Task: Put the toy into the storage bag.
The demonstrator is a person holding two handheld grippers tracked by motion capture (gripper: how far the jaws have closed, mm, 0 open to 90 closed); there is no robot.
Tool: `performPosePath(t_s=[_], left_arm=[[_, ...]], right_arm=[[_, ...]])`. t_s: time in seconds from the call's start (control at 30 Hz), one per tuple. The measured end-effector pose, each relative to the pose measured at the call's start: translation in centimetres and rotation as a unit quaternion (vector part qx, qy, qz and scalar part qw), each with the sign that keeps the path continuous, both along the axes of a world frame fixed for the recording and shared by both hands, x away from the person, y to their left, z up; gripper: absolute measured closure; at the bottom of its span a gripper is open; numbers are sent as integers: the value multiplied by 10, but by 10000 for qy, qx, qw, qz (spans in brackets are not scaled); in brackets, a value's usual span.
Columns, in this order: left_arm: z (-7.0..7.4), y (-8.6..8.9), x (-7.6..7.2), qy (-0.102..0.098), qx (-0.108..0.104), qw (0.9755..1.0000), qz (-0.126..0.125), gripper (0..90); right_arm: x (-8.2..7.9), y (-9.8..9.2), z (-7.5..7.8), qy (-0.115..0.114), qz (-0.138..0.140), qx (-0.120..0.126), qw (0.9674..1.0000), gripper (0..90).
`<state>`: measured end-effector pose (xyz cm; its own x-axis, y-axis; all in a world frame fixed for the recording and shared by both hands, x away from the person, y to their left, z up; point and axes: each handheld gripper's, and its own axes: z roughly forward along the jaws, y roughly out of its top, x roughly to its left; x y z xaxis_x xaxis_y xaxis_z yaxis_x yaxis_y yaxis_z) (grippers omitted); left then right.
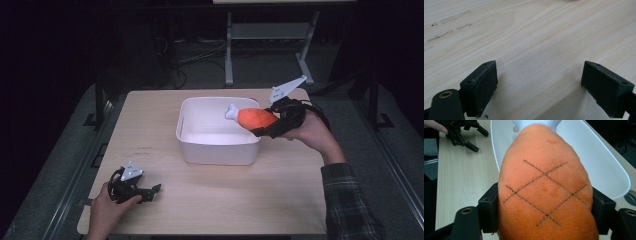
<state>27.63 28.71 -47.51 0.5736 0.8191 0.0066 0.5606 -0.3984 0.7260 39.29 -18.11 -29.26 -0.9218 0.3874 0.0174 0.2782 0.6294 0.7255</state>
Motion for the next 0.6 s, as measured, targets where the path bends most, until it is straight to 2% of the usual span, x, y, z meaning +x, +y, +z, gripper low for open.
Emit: performPosePath(t_s=[0.37,0.6], left_arm=[[0,0,0,1,0,10000,0,128],[0,0,0,-2,0,10000,0,128]], right_arm=[[11,28,1,84,214,-68,9997,265],[20,49,-5,125,479,-106,9987,259]])
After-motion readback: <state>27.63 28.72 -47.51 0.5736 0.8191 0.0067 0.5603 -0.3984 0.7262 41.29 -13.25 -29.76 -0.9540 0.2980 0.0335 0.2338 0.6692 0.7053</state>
